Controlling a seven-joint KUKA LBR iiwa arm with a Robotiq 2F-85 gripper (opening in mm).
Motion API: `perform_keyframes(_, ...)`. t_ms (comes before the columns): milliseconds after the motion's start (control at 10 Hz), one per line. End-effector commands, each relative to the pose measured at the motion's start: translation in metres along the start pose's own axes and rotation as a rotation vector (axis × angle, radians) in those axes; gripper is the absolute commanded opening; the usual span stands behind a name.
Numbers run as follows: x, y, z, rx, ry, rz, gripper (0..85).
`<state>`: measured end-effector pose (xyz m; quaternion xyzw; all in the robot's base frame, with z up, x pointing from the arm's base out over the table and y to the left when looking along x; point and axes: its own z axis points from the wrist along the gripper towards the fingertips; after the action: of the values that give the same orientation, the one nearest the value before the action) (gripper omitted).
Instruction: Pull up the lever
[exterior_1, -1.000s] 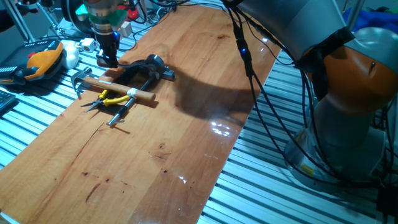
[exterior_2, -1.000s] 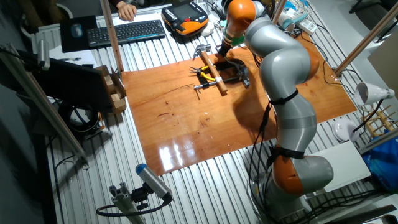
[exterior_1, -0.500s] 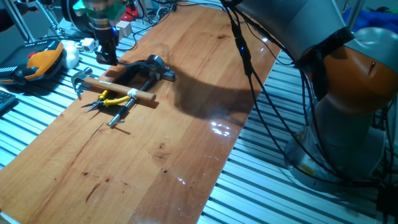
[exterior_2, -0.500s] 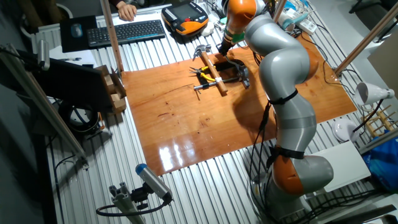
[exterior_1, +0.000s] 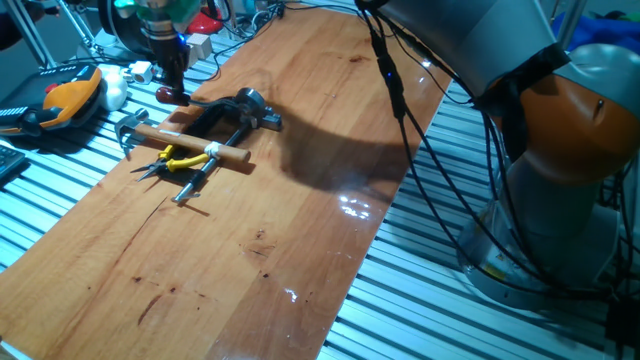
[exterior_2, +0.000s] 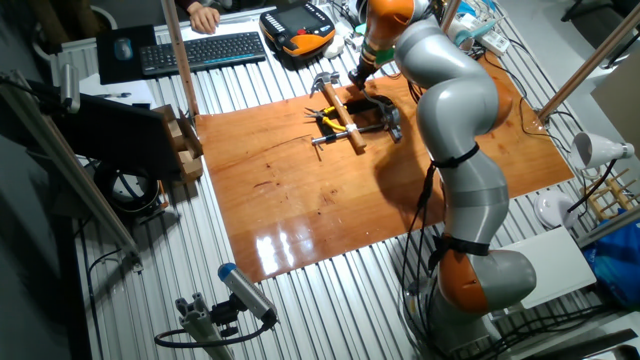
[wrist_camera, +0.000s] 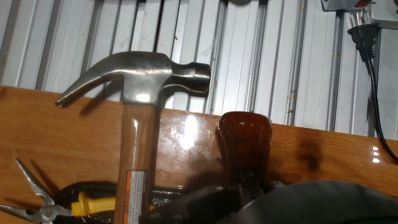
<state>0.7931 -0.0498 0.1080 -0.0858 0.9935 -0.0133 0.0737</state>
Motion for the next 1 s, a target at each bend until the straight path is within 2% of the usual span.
perform_keyframes(0, 0.0, -0.001, 0.0, 0.0, -0.016, 0.018, 17.0)
perform_keyframes(100, 0.0, 0.0, 0.001, 0.011, -0.037, 0.036, 51.0)
perform_keyframes(200, 0.0, 0.0, 0.002, 0.023, -0.056, 0.047, 68.0)
perform_keyframes(300, 0.001, 0.0, 0.002, 0.036, -0.076, 0.059, 68.0)
perform_keyframes(400, 0.0, 0.0, 0.003, 0.05, -0.082, 0.062, 85.0)
perform_keyframes(900, -0.006, -0.001, 0.023, 0.053, -0.1, 0.074, 85.0)
